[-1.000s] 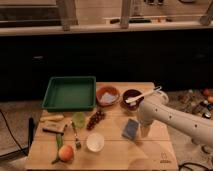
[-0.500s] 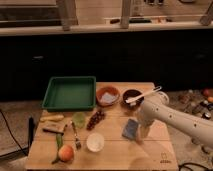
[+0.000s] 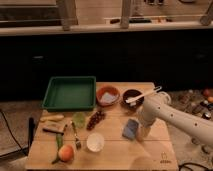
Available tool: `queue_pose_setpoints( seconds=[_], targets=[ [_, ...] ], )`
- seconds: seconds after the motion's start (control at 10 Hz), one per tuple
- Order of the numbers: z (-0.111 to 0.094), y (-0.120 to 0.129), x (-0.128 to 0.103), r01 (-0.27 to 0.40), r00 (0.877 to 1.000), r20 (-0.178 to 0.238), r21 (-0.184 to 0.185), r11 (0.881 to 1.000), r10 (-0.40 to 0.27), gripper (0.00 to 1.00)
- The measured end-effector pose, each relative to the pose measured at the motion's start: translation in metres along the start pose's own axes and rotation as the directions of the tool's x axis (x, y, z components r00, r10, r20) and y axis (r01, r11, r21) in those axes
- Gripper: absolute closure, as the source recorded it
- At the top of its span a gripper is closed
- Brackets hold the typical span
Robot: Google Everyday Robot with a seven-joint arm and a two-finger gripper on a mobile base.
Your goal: Place sponge in paper cup
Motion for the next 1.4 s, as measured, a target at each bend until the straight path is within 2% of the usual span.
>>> queue_pose_setpoints(
  seconds=[0.5,0.9,1.0,1.1,1.2,1.4],
  targets=[
    [0.005,0.001,0.005,-0.006,1.000,0.016,-0.009,1.000,0.007,0.36],
    [0.007,0.001,0.003,0.005,1.000,0.022,-0.022,1.000,-0.005,0.73],
    [0.007,0.003,0.004,0.005,1.000,0.022,-0.027,1.000,-0.004,0.85],
    [0.007,0.003,0.003,0.006,1.000,0.022,-0.027,1.000,-0.005,0.92],
    [0.006,0.005,-0.003,0.016,1.000,0.018,-0.024,1.000,-0.016,0.97],
    [-0.013,0.003,-0.022,0.049,0.999,0.010,-0.013,0.999,-0.049,0.97]
  ],
)
